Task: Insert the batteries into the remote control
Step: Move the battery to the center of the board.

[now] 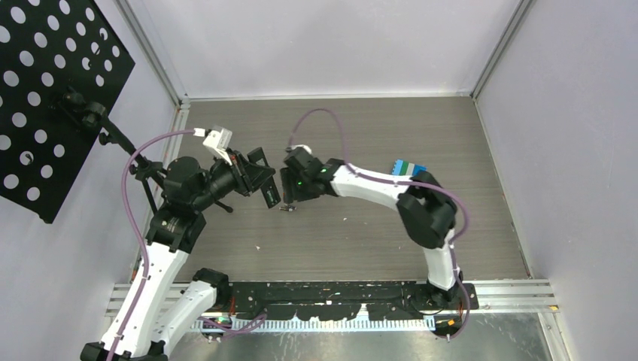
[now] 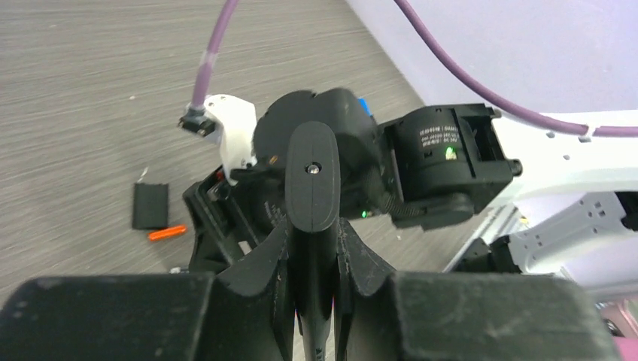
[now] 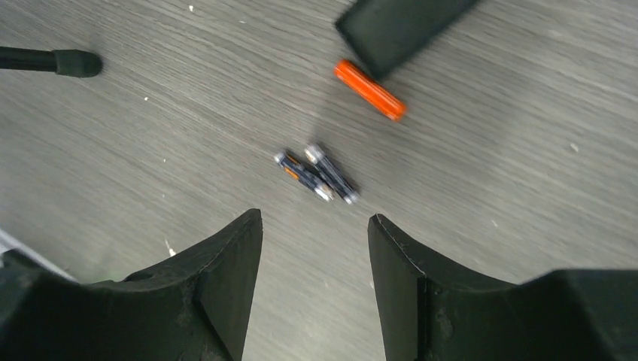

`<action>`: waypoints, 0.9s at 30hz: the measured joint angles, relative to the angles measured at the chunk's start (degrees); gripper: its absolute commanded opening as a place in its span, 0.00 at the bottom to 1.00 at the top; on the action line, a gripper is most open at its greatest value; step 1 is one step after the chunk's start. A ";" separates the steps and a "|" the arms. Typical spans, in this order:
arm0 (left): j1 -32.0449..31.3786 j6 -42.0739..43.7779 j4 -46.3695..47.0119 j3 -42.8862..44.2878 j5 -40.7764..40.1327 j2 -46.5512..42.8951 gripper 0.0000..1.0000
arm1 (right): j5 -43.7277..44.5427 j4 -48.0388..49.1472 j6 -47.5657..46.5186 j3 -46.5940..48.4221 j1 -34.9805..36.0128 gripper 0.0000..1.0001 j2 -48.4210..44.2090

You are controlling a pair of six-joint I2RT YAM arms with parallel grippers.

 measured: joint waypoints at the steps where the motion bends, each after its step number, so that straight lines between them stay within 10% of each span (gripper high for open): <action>1: 0.00 0.28 -0.72 0.00 -0.92 -0.24 0.00 | 1.22 -0.98 -0.92 2.67 1.05 0.59 2.43; 27: 0.00 1.27 -8.39 3.13 -15.39 0.33 0.00 | 6.99 -22.21 -5.49 33.99 -1.05 0.72 25.77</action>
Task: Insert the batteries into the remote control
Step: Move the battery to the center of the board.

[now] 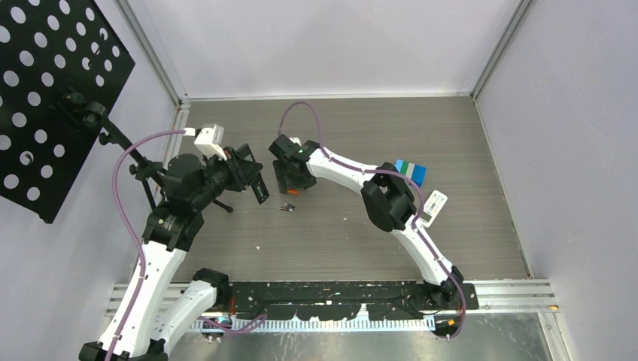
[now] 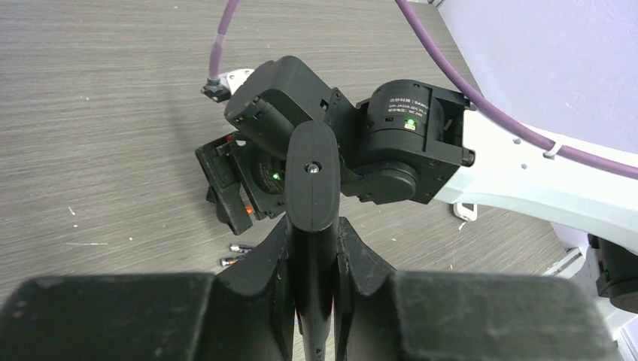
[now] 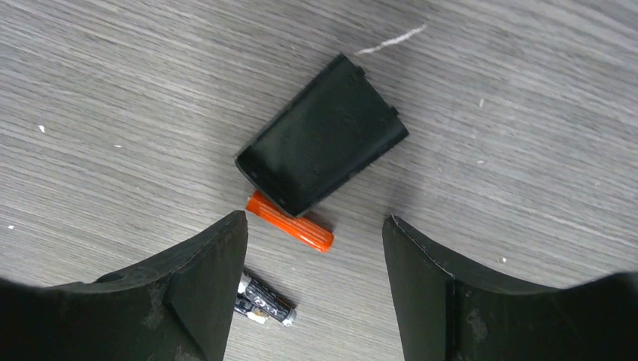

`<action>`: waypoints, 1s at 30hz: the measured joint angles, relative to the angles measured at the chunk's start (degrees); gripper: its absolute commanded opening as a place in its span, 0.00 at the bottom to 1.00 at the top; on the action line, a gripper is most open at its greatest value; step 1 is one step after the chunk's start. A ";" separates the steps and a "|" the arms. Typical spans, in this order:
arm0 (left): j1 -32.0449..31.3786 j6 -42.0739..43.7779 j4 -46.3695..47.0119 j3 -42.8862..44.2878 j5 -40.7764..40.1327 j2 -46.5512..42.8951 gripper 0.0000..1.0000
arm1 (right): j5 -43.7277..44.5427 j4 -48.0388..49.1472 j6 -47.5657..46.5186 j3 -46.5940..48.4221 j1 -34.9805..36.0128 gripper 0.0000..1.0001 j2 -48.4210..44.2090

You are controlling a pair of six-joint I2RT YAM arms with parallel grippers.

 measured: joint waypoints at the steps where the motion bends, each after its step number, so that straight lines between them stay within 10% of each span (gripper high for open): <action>1: 0.00 -0.04 0.00 0.00 0.09 0.22 0.00 | -0.09 -0.59 -0.11 1.25 0.09 0.71 0.72; 19: 0.00 -0.26 0.02 0.00 0.39 0.74 0.00 | -0.07 -8.20 -2.99 8.96 0.68 0.21 4.24; 30: 0.00 -1.77 0.90 0.00 2.21 1.03 0.00 | 3.39 -8.22 -4.26 2.03 0.72 0.25 0.33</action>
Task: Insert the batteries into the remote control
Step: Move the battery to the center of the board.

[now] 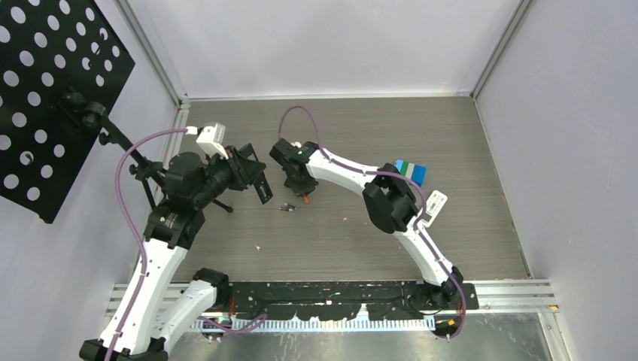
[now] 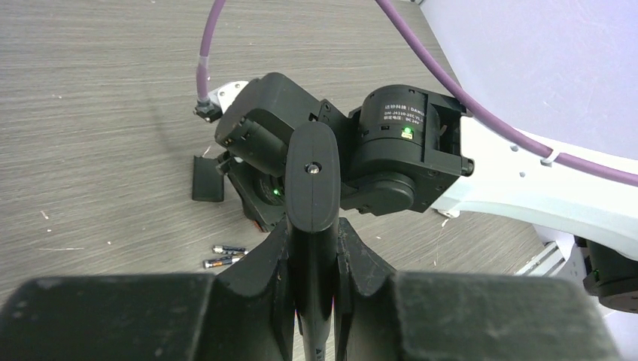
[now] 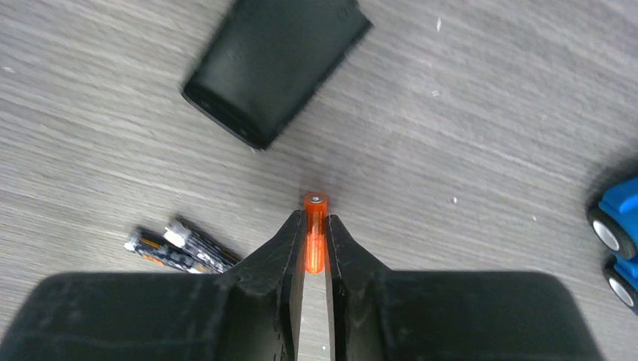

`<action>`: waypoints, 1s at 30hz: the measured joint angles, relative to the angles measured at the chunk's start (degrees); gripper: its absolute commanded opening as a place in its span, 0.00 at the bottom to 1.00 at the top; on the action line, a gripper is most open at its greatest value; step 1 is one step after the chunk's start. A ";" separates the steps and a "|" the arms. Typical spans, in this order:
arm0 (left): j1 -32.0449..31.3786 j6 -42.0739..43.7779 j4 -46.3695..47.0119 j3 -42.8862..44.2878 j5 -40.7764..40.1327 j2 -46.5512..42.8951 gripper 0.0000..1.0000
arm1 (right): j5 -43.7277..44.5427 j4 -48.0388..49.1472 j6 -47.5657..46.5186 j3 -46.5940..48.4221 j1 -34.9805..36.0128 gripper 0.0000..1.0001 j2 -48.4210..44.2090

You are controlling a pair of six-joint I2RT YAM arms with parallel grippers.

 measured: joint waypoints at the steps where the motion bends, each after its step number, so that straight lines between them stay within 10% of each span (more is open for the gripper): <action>1: 0.00 -0.09 0.13 0.00 0.20 0.07 0.00 | 0.07 0.42 0.22 -1.55 0.00 0.29 -0.81; 6: 0.00 -0.96 0.76 0.00 0.85 0.26 0.00 | -0.22 1.46 1.27 -6.69 0.00 0.36 -3.26; 16: 0.00 -1.53 1.27 -0.15 1.38 0.22 0.00 | -0.52 3.78 3.89 -11.93 -1.16 0.11 -6.29; 30: 0.00 -5.86 6.03 -3.30 5.18 0.85 0.00 | 9.49 12.98 20.50 -45.44 -9.09 0.11 -33.53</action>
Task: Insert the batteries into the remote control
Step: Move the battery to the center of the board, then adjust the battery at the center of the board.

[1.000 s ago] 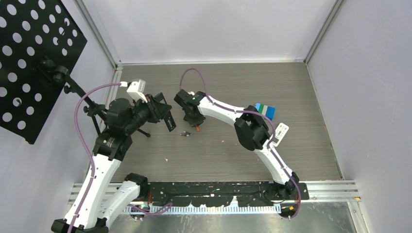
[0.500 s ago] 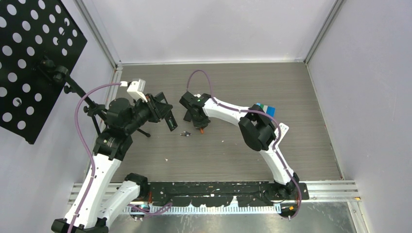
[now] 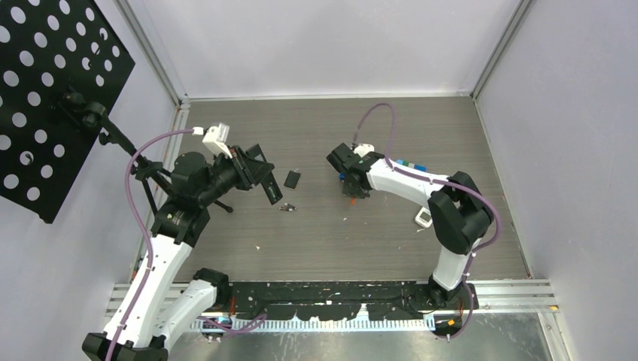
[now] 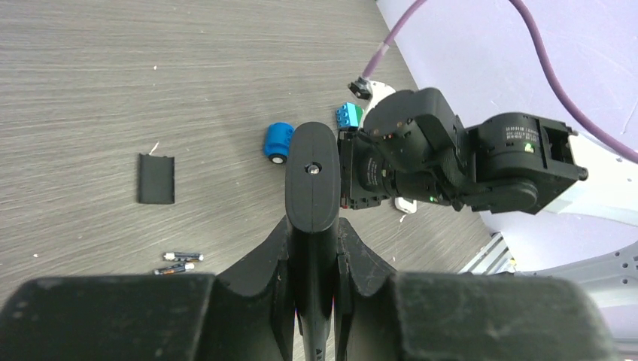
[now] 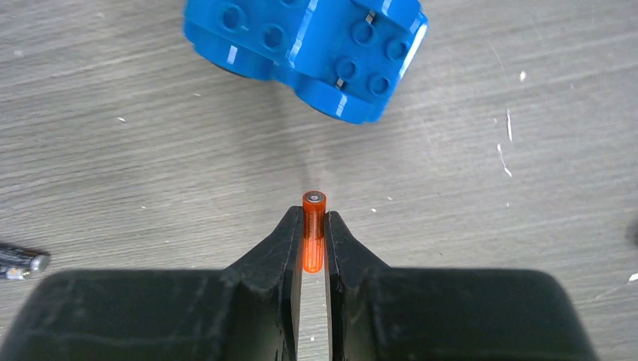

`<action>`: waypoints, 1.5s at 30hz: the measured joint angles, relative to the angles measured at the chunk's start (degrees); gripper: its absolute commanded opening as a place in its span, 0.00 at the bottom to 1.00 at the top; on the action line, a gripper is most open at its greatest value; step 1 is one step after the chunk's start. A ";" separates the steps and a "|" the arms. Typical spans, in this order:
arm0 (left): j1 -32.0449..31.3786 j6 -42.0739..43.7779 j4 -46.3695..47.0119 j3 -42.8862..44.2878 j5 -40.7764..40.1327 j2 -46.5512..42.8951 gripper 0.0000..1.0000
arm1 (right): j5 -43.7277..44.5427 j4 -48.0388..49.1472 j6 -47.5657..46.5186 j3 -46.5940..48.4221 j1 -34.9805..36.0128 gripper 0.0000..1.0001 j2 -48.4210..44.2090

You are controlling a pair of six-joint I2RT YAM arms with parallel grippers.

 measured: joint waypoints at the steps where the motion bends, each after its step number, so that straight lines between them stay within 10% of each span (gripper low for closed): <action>1: 0.00 -0.33 0.48 -0.22 0.33 0.33 0.00 | 0.57 0.37 1.62 -1.44 0.00 0.11 -0.94; 21: 0.00 -1.55 2.12 -0.92 1.64 2.10 0.00 | 2.34 4.76 10.43 -10.19 -2.47 0.49 -3.69; 29: 0.00 -0.63 1.88 -0.90 1.62 2.64 0.00 | 0.00 4.90 -5.51 -9.86 -4.26 0.68 -8.50; 45: 0.00 0.17 1.57 -0.90 1.57 3.28 0.00 | 0.94 -10.86 -30.99 0.15 -4.50 0.70 -1.55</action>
